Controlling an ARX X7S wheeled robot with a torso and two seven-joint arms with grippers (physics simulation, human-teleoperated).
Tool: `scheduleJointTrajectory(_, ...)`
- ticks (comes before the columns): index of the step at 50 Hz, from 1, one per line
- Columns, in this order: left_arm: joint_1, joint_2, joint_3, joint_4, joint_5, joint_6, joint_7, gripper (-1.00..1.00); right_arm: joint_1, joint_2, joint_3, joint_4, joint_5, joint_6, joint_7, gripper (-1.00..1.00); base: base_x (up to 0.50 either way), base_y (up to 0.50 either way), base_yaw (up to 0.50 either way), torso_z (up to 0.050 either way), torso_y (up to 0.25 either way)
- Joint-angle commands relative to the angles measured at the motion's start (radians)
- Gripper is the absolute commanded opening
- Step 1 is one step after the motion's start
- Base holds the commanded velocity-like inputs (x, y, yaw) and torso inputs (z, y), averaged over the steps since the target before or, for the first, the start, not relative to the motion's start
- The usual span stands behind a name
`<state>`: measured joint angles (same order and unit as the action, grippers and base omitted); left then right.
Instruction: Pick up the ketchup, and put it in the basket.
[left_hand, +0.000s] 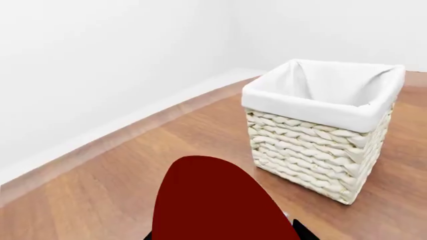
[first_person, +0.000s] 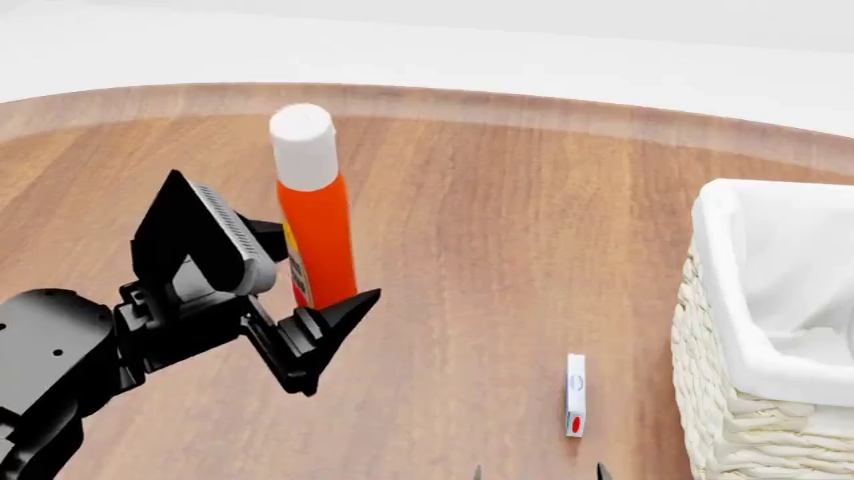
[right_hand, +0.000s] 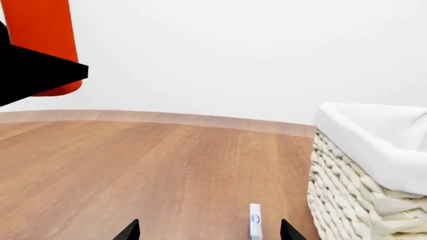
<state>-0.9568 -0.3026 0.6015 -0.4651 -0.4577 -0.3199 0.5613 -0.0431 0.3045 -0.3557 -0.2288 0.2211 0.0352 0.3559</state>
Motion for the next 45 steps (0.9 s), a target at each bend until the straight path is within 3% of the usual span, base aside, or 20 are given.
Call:
scheduleJointTrajectory(1,-0.025,0.005,0.004,-0.027,-0.033,-0.003,0.046,-1.00,0.003,0.008,0.005,-0.024,0.009,0.026,0.012,1.00,0.00,0.00,0.00,0.000,0.000)
scheduleJointTrajectory(8,-0.004,0.004,0.009,-0.038,-0.030,0.024,0.057,-1.00,0.033,0.031,-0.003,-0.143,0.038,0.282,0.053,1.00,0.00,0.00,0.00,0.000,0.000)
scheduleJointTrajectory(12,-0.005,0.000,0.004,-0.044,-0.037,0.024,0.063,-1.00,0.068,0.054,0.035,-0.343,0.164,0.557,0.108,1.00,0.00,0.00,0.00,0.000,0.000)
scheduleJointTrajectory(14,-0.006,0.003,0.008,-0.061,-0.030,0.038,0.068,-1.00,0.071,0.070,0.040,-0.411,0.188,0.589,0.107,1.00,0.00,0.00,0.00,0.000,0.000)
scheduleJointTrajectory(16,-0.004,0.003,0.013,-0.074,-0.025,0.049,0.077,-1.00,0.106,0.076,0.067,-0.508,0.249,0.726,0.148,1.00,0.00,0.00,0.00,0.000,0.000)
scheduleJointTrajectory(22,0.005,-0.006,0.017,-0.053,-0.028,0.043,0.078,-1.00,0.195,0.051,0.205,-0.655,0.501,0.978,0.214,1.00,0.00,0.00,0.00,0.000,0.002)
scheduleJointTrajectory(30,0.013,-0.014,0.028,-0.040,-0.021,0.044,0.081,-1.00,0.420,0.017,0.448,-0.710,1.032,1.283,0.443,1.00,0.00,0.00,0.00,0.000,0.000)
scheduleJointTrajectory(38,0.022,-0.026,0.047,0.003,-0.026,0.020,0.100,-1.00,0.632,0.068,0.432,-0.581,1.498,1.268,0.722,1.00,0.00,0.00,0.00,0.000,0.000)
scheduleJointTrajectory(45,0.015,-0.025,0.052,0.002,-0.034,0.010,0.114,-1.00,0.743,0.088,0.358,-0.490,1.662,1.204,0.820,1.00,0.00,0.00,0.00,0.000,0.000)
